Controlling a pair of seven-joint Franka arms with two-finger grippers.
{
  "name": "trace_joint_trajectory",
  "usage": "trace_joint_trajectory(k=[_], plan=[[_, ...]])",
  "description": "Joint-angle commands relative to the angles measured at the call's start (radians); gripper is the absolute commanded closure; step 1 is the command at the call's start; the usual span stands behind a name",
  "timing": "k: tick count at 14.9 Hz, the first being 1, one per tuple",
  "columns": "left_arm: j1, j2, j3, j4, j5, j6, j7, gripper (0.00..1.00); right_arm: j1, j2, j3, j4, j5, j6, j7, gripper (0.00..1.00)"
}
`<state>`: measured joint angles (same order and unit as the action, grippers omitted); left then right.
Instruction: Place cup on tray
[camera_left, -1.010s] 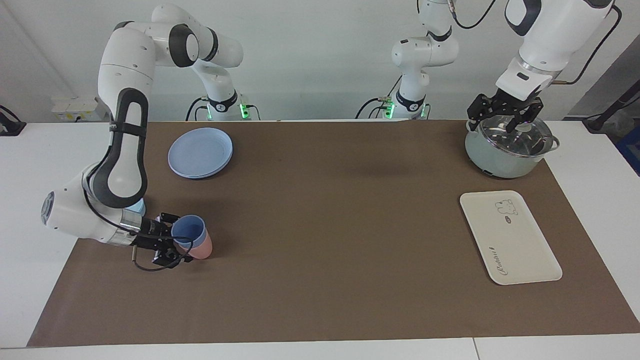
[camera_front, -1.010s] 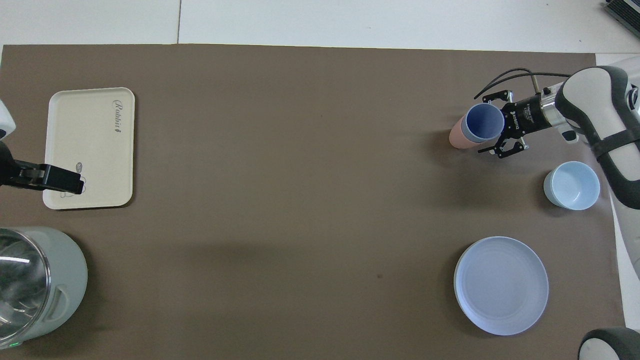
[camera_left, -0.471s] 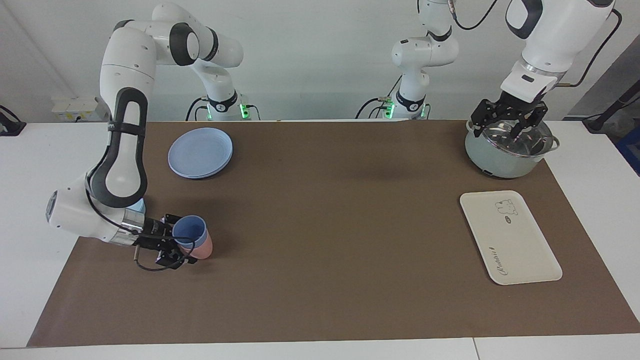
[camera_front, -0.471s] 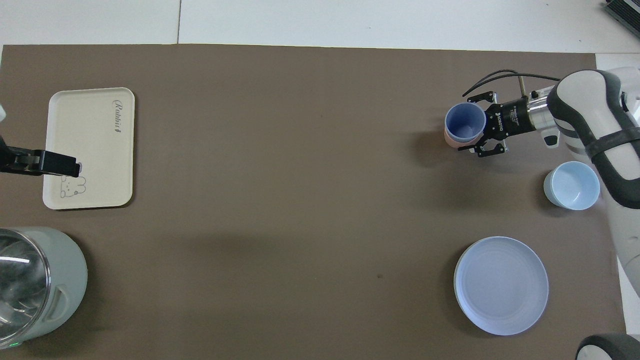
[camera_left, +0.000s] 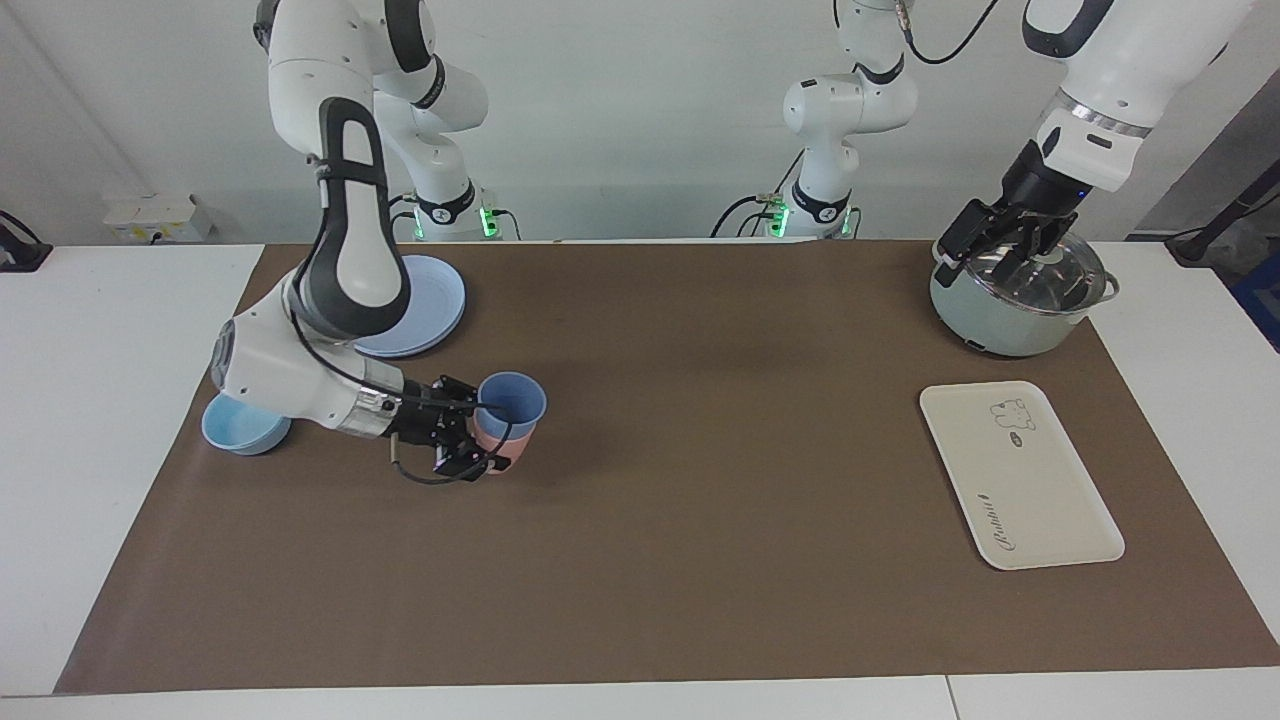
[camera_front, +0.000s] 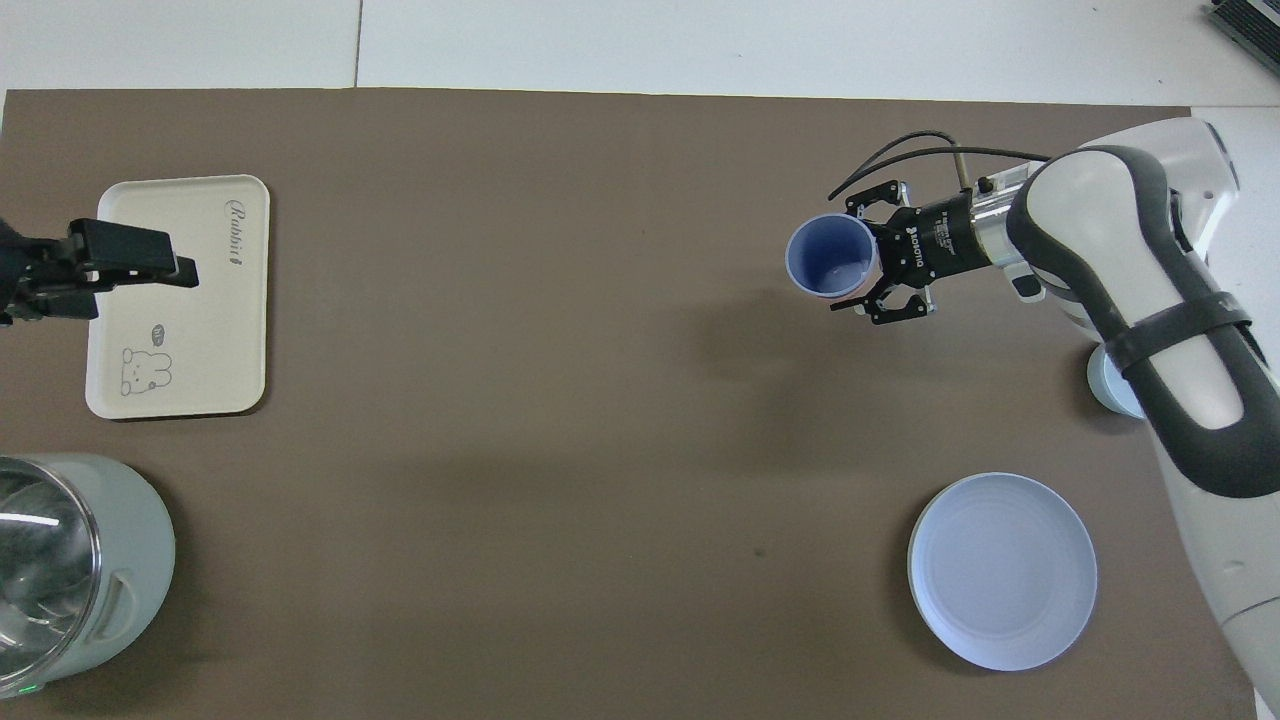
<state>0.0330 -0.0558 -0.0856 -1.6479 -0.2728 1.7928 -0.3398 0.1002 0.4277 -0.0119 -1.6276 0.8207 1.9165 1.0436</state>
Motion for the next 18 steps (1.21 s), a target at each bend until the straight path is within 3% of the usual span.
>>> trace_joint_trajectory(k=[1,7,11,14,18], plan=[[-0.072,0.02,-0.016,0.01,-0.06,0.115,-0.245,0.0,0.056,-0.058,-0.003,-0.057,0.025,0.032,0.035,1.0],[-0.366,0.007,-0.016,-0.108,-0.036,0.324,-0.378,0.0,0.183,-0.092,-0.003,-0.043,0.026,0.125,0.169,1.0],[-0.487,0.077,-0.017,-0.122,0.082,0.424,-0.534,0.0,0.268,-0.095,-0.002,-0.038,0.025,0.254,0.262,1.0],[-0.525,0.08,-0.017,-0.161,0.09,0.437,-0.545,0.02,0.283,-0.095,-0.002,-0.034,0.025,0.274,0.262,1.0],[-0.518,0.091,-0.017,-0.188,0.09,0.497,-0.547,0.14,0.285,-0.095,-0.002,-0.032,0.025,0.276,0.262,1.0]])
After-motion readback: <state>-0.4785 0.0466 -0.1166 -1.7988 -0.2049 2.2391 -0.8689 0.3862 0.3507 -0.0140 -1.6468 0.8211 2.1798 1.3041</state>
